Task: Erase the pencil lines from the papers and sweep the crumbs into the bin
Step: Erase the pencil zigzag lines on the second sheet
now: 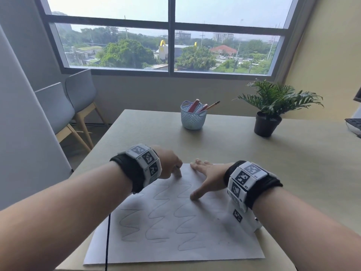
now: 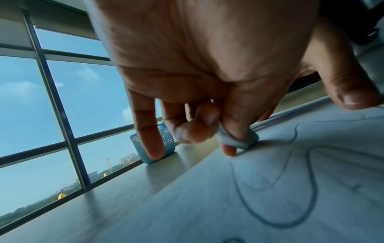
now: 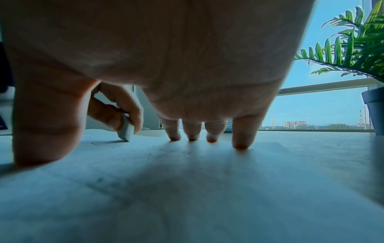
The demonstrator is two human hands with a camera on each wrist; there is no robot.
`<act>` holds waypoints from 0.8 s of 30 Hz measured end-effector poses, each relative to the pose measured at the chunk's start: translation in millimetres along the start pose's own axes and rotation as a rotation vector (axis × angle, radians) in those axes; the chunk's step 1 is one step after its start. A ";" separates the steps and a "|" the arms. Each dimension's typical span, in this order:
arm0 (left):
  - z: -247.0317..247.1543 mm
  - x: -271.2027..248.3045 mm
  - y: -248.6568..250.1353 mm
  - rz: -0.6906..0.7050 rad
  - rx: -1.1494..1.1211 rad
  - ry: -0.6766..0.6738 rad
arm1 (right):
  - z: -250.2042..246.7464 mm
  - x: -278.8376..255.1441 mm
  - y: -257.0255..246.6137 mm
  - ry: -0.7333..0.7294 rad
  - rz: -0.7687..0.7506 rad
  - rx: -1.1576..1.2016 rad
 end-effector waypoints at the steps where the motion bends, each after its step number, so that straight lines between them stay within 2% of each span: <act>1: 0.3 -1.7 1.1 -0.003 0.012 0.000 | -0.5 -0.1 0.0 0.005 0.000 -0.003; 7: 2.6 -14.5 10.4 0.047 0.114 -0.084 | -0.1 -0.6 0.0 -0.003 0.004 -0.004; 12: -3.6 -7.7 1.5 0.004 0.074 -0.025 | -0.3 -1.8 -0.6 -0.014 0.000 0.020; 18: 11.1 -24.4 9.1 0.077 0.064 -0.062 | -0.7 -2.9 -1.6 -0.003 -0.002 0.018; 24: 6.4 -12.3 -3.7 -0.003 0.015 -0.005 | -0.9 -4.0 -1.9 -0.018 -0.004 0.021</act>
Point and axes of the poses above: each hand's wrist, its own x-axis towards the middle knuckle, its own z-axis out of the palm, y = z × x, the point moved 9 cm from there along x, towards the middle knuckle, and after that the axes turned 1 degree about x, right-handed, at the moved point
